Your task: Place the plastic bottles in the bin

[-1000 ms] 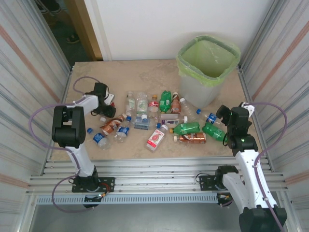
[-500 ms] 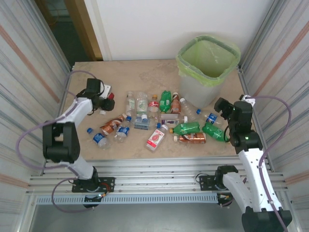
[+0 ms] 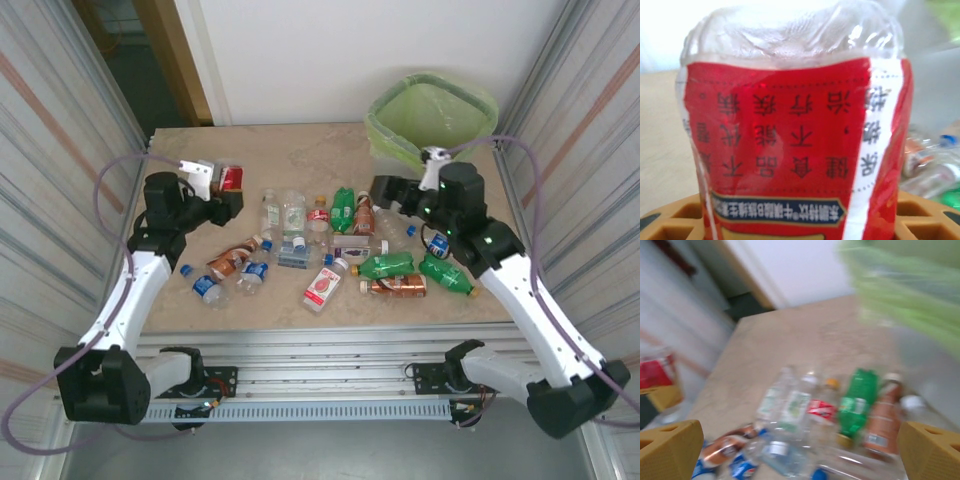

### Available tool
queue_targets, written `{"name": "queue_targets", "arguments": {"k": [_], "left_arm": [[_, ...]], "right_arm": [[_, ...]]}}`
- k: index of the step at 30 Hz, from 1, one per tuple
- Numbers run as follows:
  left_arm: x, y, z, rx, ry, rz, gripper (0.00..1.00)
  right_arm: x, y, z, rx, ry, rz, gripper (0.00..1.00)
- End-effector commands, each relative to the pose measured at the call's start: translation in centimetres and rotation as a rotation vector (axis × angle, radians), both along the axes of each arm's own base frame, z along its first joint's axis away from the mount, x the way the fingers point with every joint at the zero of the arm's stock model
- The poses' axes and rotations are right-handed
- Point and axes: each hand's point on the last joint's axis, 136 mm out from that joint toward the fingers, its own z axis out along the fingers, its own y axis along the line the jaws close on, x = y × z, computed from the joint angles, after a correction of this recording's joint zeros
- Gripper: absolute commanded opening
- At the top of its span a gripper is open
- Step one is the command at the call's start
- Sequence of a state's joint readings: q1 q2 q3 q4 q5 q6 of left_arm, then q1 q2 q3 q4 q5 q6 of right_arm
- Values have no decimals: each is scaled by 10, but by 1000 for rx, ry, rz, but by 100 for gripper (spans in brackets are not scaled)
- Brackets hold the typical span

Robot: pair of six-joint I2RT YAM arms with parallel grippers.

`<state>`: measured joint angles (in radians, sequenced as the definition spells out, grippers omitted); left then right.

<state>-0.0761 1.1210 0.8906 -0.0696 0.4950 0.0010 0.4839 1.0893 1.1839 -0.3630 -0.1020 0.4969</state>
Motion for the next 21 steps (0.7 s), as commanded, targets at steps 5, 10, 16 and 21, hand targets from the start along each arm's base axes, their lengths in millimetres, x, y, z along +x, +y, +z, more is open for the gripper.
{"name": "queue_targets", "arguments": {"k": [5,10,16,21], "left_arm": [[-37,-61,48,-134,-148,-303,27],[-44,-81,56,-129,-181,-361,26],[-49,-95,62,-139,-202,-402,25],[-57,-104,65,-130,-224,-438,25]], "right_arm": [[-20,106,47,40,-116,379,98],[-28,149,58,73,-134,501,98],[-29,179,51,63,-117,563,99],[-25,196,44,58,-102,583,98]]}}
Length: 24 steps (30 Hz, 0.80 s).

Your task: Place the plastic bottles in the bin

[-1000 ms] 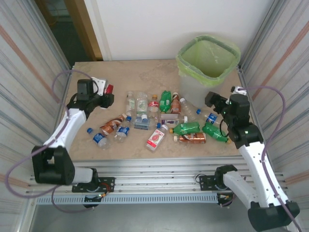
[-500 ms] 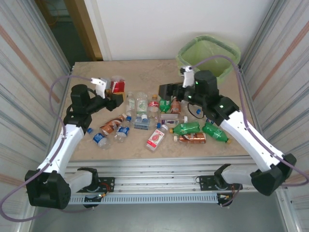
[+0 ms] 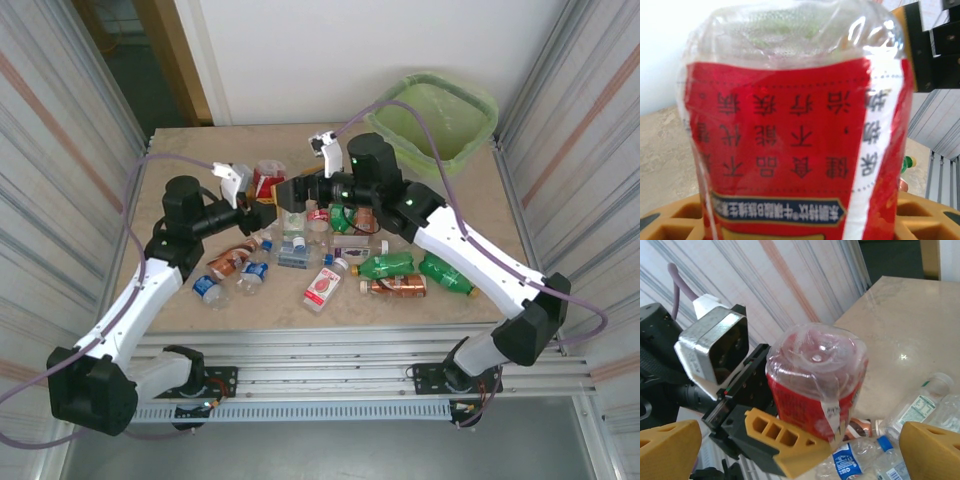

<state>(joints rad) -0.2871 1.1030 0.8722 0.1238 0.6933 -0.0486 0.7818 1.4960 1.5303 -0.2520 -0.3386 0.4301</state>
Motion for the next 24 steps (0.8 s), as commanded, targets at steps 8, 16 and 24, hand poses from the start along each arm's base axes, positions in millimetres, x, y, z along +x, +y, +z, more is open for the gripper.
{"name": "queue_targets", "arguments": {"k": [8,16,24], "left_arm": [[-13,-21,22,-11,-82,-89,26],[-10,-21,23,-16,-80,-73,27],[-6,-11,26,-17,-75,4,99]], "right_arm": [[8,35,4,22,-24,66,86],[17,39,-6,15,-2,43,55],[21,28,1,21,-23,-14,27]]}}
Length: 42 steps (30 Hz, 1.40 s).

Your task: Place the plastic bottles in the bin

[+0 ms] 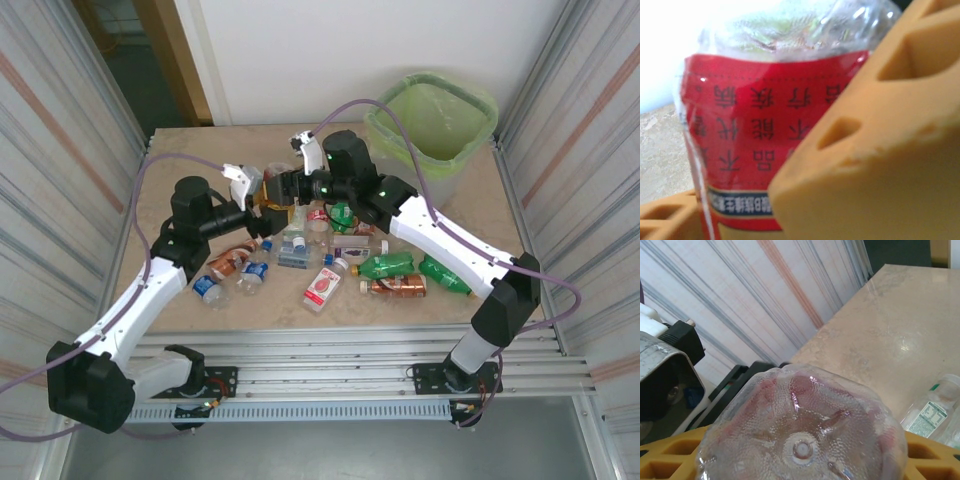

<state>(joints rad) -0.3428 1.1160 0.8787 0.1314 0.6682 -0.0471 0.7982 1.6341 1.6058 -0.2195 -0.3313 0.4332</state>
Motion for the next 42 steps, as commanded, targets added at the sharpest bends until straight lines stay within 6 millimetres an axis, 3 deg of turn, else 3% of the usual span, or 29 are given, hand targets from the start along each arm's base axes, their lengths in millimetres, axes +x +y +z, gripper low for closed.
{"name": "queue_targets", "arguments": {"k": [1,6,12,22,27,32,36,42], "left_arm": [[0,7,28,-25,-80,55,99],[-1,25,38,-48,-113,167,99],[-9,48,41,-74,-115,293,99],[-23,91,4,-97,-18,520,99],[-33,112,-9,-97,-1,617,99],[-39,129,-20,-93,25,701,99],[-41,141,-31,-100,57,767,99],[-44,155,-50,-112,117,851,99]], "right_arm": [[1,-8,26,43,-53,-37,25],[15,-37,48,48,-92,-115,21],[36,-90,88,9,-194,-257,21],[92,-208,142,-53,-318,-581,21],[123,-259,133,-99,-287,-705,21],[154,-301,103,-168,-201,-788,21],[173,-321,75,-229,-144,-807,24],[193,-332,29,-297,-37,-761,27]]}}
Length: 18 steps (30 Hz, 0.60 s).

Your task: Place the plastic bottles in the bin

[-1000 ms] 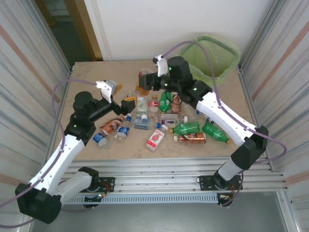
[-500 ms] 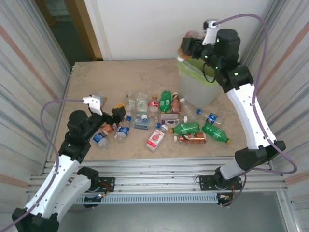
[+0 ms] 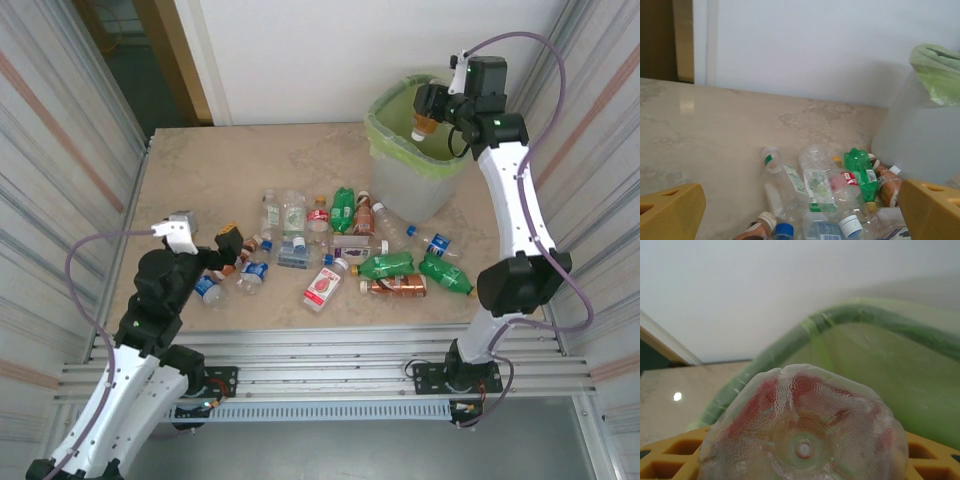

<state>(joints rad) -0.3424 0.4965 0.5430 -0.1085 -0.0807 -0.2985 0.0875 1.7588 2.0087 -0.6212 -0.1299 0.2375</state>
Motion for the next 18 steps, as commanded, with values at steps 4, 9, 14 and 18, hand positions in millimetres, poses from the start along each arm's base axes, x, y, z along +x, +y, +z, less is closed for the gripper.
{"name": "queue_targets", "arguments": {"k": [4,9,14,18], "left_arm": [[-2,19,-24,-48,68,116,99],[-4,27,-35,-44,107,161,99],[-8,40,-46,-34,167,238,99],[-10,46,-52,-28,195,268,99]], "right_arm": [[12,-1,-31,-41,98,76,28],[26,-2,-66,-62,195,103,29],[36,-4,-97,-79,285,121,31],[42,-4,-122,-89,341,129,36]]}}
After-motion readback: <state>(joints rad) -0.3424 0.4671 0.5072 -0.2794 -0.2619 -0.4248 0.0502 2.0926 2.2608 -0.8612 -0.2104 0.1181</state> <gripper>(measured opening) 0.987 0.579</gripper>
